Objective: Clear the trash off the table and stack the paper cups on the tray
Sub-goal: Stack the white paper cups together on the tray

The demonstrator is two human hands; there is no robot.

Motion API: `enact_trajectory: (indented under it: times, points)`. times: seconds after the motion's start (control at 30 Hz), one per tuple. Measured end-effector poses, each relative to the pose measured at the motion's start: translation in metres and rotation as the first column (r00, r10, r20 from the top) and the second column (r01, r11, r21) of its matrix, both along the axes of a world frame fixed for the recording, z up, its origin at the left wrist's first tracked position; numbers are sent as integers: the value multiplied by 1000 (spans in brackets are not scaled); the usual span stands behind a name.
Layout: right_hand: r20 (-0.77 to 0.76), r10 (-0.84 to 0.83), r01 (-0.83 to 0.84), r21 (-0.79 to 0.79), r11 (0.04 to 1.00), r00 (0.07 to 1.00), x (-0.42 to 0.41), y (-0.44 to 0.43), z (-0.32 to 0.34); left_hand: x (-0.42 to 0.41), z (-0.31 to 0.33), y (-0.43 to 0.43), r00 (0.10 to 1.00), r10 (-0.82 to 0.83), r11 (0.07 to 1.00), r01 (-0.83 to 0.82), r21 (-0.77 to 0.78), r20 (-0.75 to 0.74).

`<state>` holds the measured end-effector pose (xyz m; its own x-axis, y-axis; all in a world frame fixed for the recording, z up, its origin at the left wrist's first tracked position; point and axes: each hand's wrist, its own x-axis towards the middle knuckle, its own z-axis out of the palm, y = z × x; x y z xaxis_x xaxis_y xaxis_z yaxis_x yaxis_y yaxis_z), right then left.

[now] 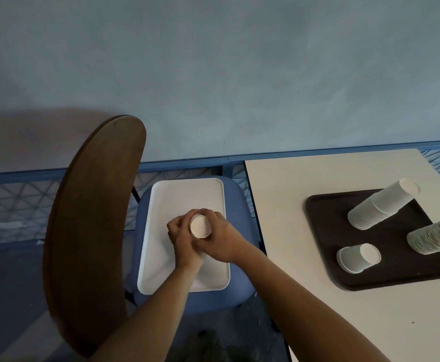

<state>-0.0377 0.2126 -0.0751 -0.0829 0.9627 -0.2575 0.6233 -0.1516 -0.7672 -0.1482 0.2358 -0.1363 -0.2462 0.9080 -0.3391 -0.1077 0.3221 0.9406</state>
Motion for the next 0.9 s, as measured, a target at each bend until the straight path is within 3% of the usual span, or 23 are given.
enact_trajectory:
  times: [0.13, 0.2, 0.33, 0.4, 0.57, 0.73, 0.9]
  points:
    - [-13, -37, 38, 40, 998, 999, -9, 2, -5, -11, -3, 1, 993, -62, 996, 68, 50, -97]
    - [11, -43, 42, 70, 997, 999, -11, 3, -6, -18, -9, 3, 955, -154, 979, 183, 95, -253]
    - [63, -80, 74, 91, 993, 995, -12, 4, -8, -29, -21, 5, 827, -314, 943, 331, -49, -465]
    - [66, -98, 91, 103, 991, 993, -10, 3, -10, -32, -28, 7, 784, -401, 912, 389, -130, -474]
    - [22, -151, 150, 48, 988, 988, -1, -3, -9, -36, -61, 11, 784, -457, 889, 414, -195, -421]
    - [-29, -209, 208, -36, 978, 978, 2, -7, -4, -35, -74, 5, 794, -431, 902, 386, -191, -429]
    - [-96, -251, 252, -6, 968, 963, 6, -13, 9, -22, -38, -11, 793, -381, 924, 347, -160, -475]
